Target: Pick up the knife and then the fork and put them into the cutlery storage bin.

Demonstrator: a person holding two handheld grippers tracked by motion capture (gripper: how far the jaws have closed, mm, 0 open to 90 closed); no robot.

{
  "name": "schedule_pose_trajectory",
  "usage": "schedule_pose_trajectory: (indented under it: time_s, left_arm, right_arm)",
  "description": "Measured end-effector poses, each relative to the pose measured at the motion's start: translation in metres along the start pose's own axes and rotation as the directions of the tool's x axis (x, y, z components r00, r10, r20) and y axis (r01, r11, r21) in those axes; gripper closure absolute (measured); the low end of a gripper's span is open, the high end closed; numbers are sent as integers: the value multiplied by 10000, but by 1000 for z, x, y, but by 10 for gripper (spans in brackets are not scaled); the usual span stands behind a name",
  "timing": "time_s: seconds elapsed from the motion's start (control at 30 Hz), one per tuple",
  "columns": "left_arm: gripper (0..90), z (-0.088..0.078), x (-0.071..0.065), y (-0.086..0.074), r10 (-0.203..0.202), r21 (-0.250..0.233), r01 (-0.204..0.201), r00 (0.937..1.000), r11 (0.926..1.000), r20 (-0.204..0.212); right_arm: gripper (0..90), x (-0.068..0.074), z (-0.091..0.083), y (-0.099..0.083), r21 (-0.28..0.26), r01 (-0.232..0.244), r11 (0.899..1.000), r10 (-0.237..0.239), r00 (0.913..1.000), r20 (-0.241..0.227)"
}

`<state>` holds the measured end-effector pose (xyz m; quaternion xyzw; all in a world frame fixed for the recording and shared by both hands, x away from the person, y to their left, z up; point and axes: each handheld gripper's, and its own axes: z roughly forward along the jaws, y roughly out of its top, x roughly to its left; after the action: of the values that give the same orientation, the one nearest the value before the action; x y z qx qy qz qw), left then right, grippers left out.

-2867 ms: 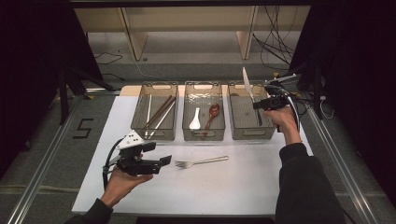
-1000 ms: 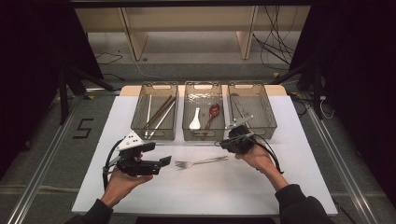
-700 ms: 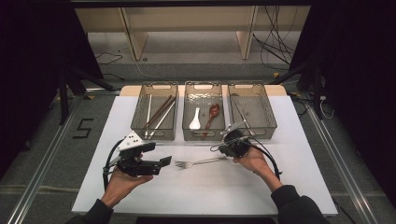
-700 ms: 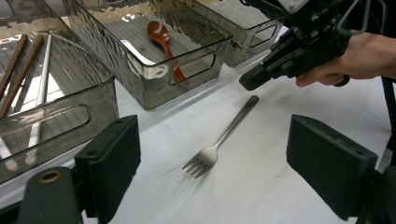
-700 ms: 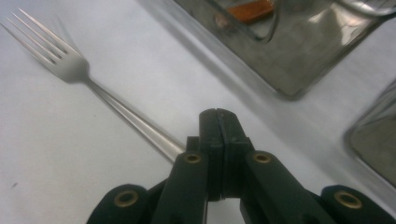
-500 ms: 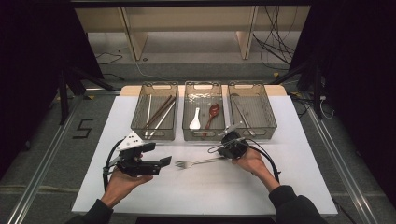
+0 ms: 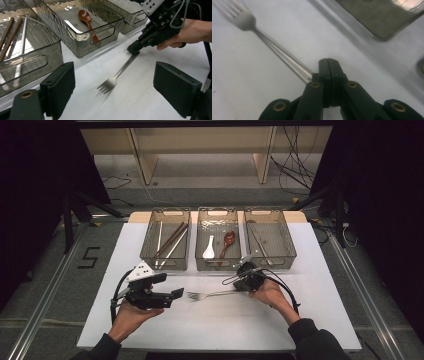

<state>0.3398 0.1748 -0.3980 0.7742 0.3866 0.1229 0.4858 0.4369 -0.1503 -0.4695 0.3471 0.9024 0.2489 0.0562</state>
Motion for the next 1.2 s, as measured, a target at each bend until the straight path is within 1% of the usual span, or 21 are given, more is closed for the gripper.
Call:
schedule_pose_trajectory:
  time_s: [0.1, 0.17, 0.2, 0.23, 0.3, 0.33, 0.37, 0.4, 0.43, 0.47, 0.57, 0.6, 0.67, 0.73, 0.8, 0.87, 0.97, 1.03, 1.13, 1.2]
  left_arm:
    - [172, 0, 0, 0, -45, -54, 45, 10000, 10000, 3]
    - [172, -1, 0, 0, -6, -33, 6, 10000, 10000, -21]
    - [172, -1, 1, 0, 9, -15, -9, 10000, 10000, -16]
    - [172, -1, 1, 0, 1, -13, -1, 10000, 10000, -14]
    - [172, -1, 0, 0, -20, -21, 20, 10000, 10000, -8]
    - [172, -1, 0, 0, -11, -37, 11, 10000, 10000, -13]
    - [172, -1, 0, 1, -17, -43, 17, 10000, 10000, -7]
    - [172, -1, 0, 1, -11, -55, 11, 10000, 10000, -3]
    - [172, 0, -1, 1, -25, -50, 25, 10000, 10000, 15]
    - [172, 0, 0, 0, -7, -33, 7, 10000, 10000, 3]
    - [172, 0, 0, 0, 40, 16, -40, 10000, 10000, -1]
    - [172, 0, 0, 1, 45, -1, -45, 10000, 10000, 10]
    - [172, 0, 0, 0, 47, 0, -47, 10000, 10000, 4]
    - [172, 0, 0, 0, 38, 19, -38, 10000, 10000, 4]
    - [172, 0, 0, 0, 46, 18, -46, 10000, 10000, -1]
    - [172, 0, 0, 0, 50, 7, -50, 10000, 10000, 9]
    - [172, 0, 0, 0, 53, 25, -53, 10000, 10000, 2]
    - [172, 0, 0, 0, 4, -20, -4, 10000, 10000, 9]
    - [172, 0, 0, 0, 53, 23, -53, 10000, 10000, 3]
    - [172, 0, -1, 0, 57, 9, -57, 10000, 10000, 15]
  right_arm:
    - [900, 3, -3, -2, 255, 25, 9997, -19, 9997, -236]
    - [900, 7, -7, -4, 449, 156, 9989, -135, 9988, -467]
    - [900, 9, -9, -4, 500, 229, 9985, -196, 9976, -667]
    - [900, 12, -11, -6, 721, 384, 9967, -320, 9956, -882]
    - [900, 18, -11, -9, 1178, 758, 9901, -632, 9922, -1075]
    - [900, 21, -10, -11, 1301, 938, 9871, -808, 9915, -1022]
    - [900, 24, -12, -11, 1171, 1038, 9877, -943, 9920, -843]
    - [900, 25, -14, -10, 1017, 1102, 9887, -1021, 9914, -821]
    - [900, 25, -16, -8, 823, 1126, 9902, -1056, 9907, -853]
    - [900, 25, -17, -5, 699, 1080, 9917, -1024, 9916, -788]
    - [900, 24, -15, -2, 561, 993, 9935, -952, 9929, -709]
    - [880, 24, -14, -1, 544, 1044, 9930, -1002, 9921, -752]
    - [802, 23, -12, 2, 548, 1222, 9910, -1172, 9893, -864]
    - [668, 24, -10, 5, 659, 1394, 9880, -1338, 9876, -823]
    - [622, 24, -8, 8, 793, 1565, 9845, -1502, 9854, -805]
    - [570, 24, -5, 10, 784, 1697, 9824, -1622, 9823, -937]
    - [527, 26, 1, 11, 1070, 1969, 9746, -1882, 9784, -858]
    - [535, 27, 3, 12, 1109, 2044, 9726, -1960, 9772, -820]
    - [562, 27, 3, 14, 1275, 2049, 9704, -1965, 9776, -755]
    - [600, 29, 3, 15, 1373, 2161, 9667, -2093, 9759, -624]
